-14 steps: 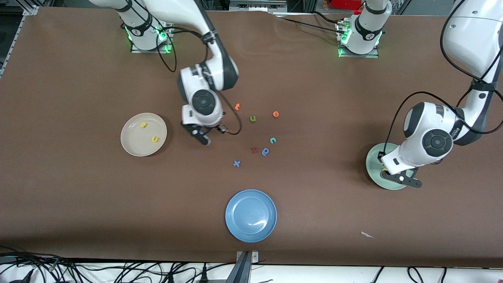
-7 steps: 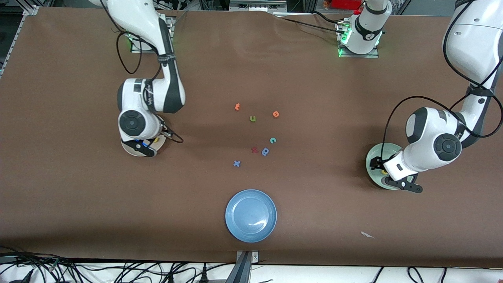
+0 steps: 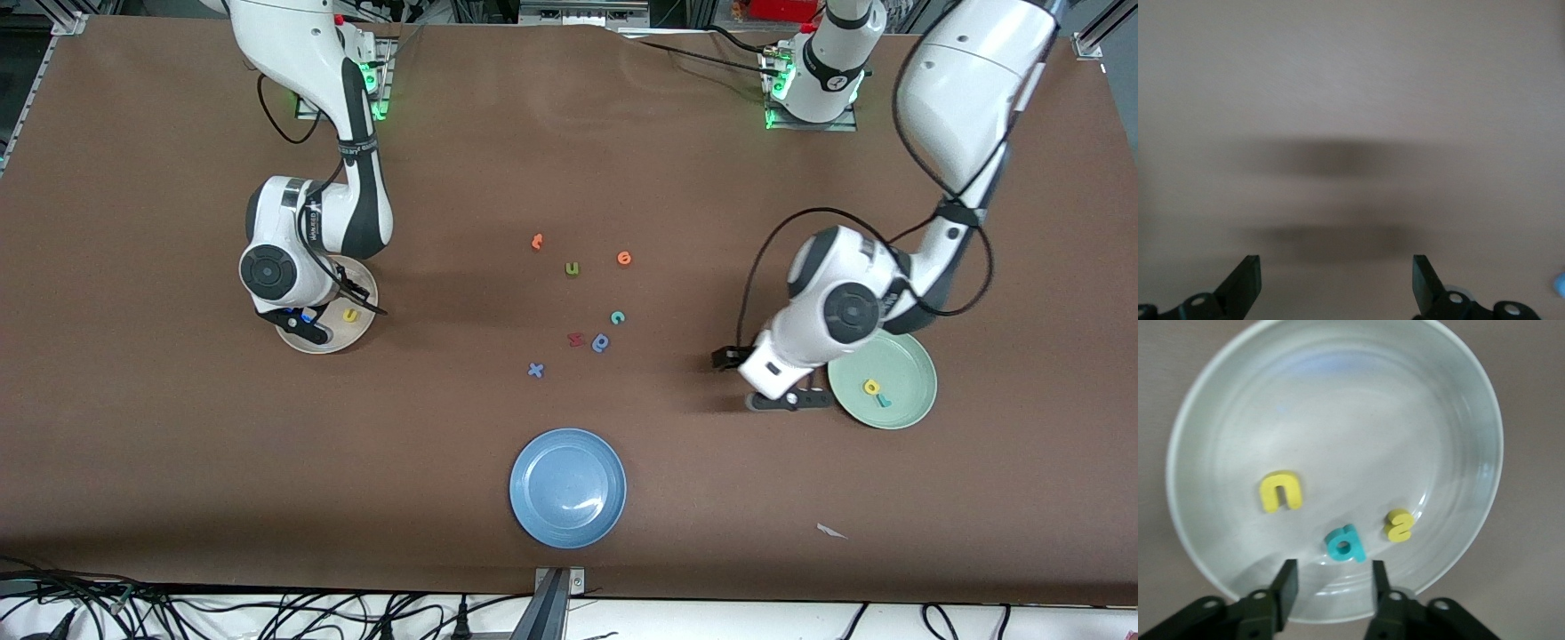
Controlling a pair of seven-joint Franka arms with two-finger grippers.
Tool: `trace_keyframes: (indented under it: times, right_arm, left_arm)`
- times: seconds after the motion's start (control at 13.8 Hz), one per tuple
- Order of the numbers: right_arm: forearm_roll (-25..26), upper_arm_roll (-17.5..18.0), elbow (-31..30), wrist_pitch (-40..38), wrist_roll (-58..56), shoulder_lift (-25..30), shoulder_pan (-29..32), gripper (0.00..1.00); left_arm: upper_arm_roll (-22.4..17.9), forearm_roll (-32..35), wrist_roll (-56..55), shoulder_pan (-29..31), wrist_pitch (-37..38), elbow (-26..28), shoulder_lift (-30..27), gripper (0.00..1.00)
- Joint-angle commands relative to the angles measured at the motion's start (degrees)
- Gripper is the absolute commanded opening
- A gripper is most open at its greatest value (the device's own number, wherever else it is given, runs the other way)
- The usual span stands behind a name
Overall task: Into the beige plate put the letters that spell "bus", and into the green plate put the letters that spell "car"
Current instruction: 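Return the right gripper to rest while the left gripper reaches the teal c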
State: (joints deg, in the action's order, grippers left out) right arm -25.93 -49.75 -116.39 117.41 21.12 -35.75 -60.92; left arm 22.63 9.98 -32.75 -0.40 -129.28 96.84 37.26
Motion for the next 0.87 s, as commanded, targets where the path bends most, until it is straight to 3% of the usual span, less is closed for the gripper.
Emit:
trace_keyframes:
  times: [0.0,0.29,0.58,0.72,0.8]
  right_arm:
    - [-0.88,-2.36,6.67,-8.48,-0.82,2.61,-0.25,1.0]
    - [-0.36,-6.32,18.54,-20.01,-3.97,2.62,-0.33,1.0]
    - [-0.79,-12.64,28.56,-29.58,-10.31,2.7,-0.07,1.0]
    - [-0.27,-12.4,31.39,-32.76,-10.66,4.62,1.15,1.0]
    - [0.6,-9.26,31.49,-33.12,-10.32,7.86,3.42,1.0]
  left_arm:
    - [-0.74,-1.64,-10.89,-5.03,-2.63,0.18,0.27,1.0]
    - [-0.74,-1.11,-25.23,-11.81,-7.73,1.68,1.23,0.98]
    - [-1.62,0.55,-32.36,-16.47,-12.05,1.77,3.69,0.93]
    - [-1.97,5.28,-36.58,-17.35,-11.96,1.6,4.57,0.91]
    - [-1.97,6.53,-37.29,-17.36,-11.96,1.51,5.1,0.9]
